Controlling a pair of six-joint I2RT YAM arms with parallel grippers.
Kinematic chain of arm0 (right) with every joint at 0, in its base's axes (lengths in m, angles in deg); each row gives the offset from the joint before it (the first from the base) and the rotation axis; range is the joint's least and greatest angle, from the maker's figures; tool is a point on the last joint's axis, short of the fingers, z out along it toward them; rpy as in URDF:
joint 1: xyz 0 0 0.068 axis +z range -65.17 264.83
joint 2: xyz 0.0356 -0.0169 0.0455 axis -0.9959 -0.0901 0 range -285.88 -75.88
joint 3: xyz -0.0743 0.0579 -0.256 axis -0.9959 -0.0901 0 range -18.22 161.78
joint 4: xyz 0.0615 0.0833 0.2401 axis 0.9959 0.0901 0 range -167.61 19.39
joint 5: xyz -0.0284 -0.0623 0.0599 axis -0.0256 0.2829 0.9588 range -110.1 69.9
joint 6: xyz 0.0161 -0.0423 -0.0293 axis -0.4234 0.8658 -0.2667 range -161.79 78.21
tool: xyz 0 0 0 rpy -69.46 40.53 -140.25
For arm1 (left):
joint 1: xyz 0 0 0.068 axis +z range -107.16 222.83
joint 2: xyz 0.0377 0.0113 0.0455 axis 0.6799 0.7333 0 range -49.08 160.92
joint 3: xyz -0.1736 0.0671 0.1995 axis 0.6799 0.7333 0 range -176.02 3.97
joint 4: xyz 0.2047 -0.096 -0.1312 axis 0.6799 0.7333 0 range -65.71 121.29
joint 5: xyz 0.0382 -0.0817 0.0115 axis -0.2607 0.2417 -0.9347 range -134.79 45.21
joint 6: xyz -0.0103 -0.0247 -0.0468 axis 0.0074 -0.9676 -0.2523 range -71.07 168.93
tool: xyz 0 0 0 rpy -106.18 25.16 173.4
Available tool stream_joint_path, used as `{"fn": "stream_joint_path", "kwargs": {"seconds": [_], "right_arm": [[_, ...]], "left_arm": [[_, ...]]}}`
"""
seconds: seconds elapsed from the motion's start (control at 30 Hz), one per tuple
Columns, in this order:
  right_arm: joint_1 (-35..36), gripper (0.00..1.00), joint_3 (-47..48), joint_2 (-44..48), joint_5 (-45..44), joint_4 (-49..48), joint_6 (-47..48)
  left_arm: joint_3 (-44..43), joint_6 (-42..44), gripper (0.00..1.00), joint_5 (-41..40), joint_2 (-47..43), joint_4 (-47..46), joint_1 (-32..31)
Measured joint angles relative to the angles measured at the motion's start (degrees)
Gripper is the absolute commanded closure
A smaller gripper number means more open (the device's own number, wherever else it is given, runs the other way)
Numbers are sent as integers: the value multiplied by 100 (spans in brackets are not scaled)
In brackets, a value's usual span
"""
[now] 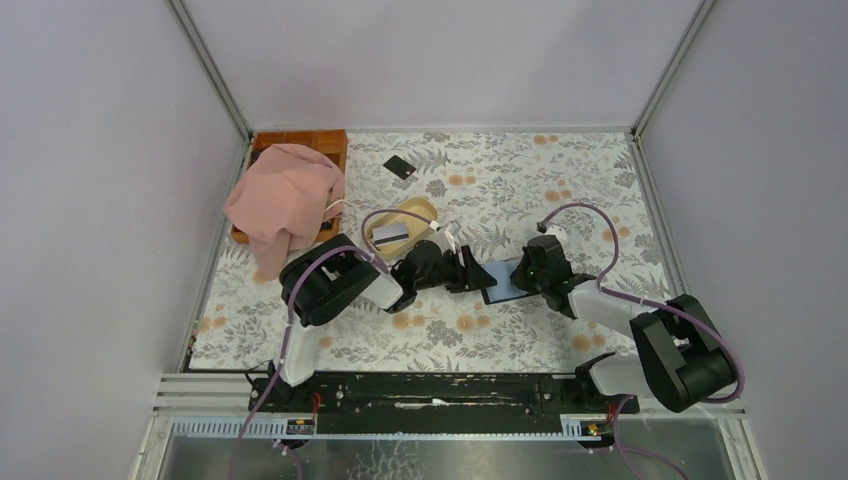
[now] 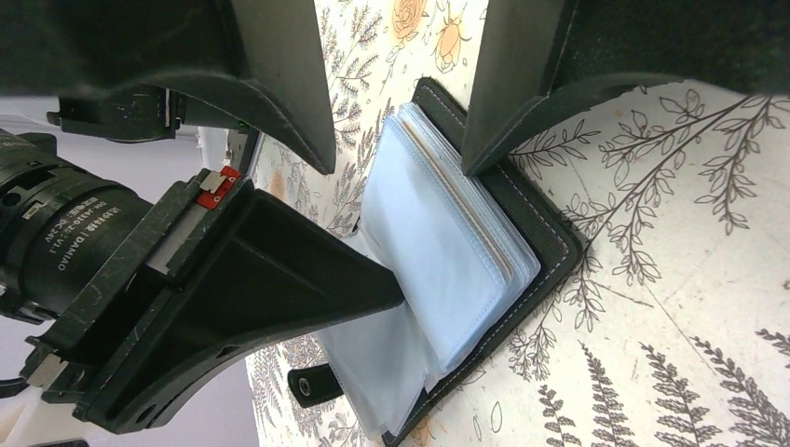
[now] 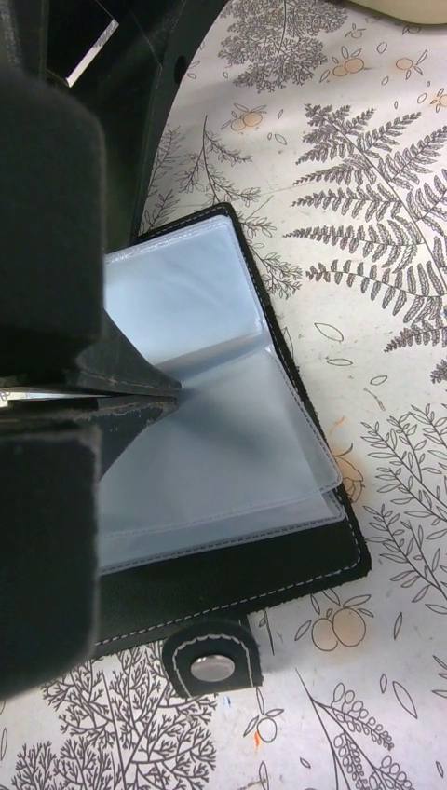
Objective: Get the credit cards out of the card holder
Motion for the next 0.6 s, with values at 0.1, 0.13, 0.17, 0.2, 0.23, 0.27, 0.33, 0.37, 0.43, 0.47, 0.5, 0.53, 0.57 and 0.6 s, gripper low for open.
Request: {"fn": "stream_joint_path", "kwargs": {"seconds": [0.1,0.13,0.17,0.2,0.23,0.27,0.33,0.37,0.43,0.47,0.5,0.53,0.57,0.6], "right_arm": [[0,100,-63,17,11,-103,-20],[0,100,-90,28,11,-142,-26],[0,100,-118,39,11,-181,-46],[2,100,-144,50,11,-223,-66],[7,100,-179,63,9,-271,-87],[13,100,-203,72,7,-306,-111],[48,100,-267,96,-39,-400,-173],[76,100,-310,107,-13,-468,-247],[229,100,-389,116,85,-608,-387],[310,100,-428,127,125,-662,-457],[382,100,-466,144,164,-704,-525],[446,100,-496,164,203,-728,-577],[501,100,-522,179,227,-748,-627],[549,100,-542,188,238,-765,-669]], "left_arm": [[9,0,31,-39,-46,44,0],[20,0,24,-72,-96,92,0],[39,20,11,-103,-164,136,0],[70,46,5,-136,-260,186,0],[111,83,2,-179,-361,212,0],[179,85,1,-227,-505,225,0],[251,127,0,-293,-756,267,0],[254,151,0,-319,-831,278,0],[254,184,0,-365,-944,319,0],[254,190,0,-372,-957,328,0],[254,192,0,-378,-960,352,0],[258,190,0,-385,-957,389,0],[264,188,0,-391,-953,422,-2],[267,184,0,-396,-942,437,-9]]}}
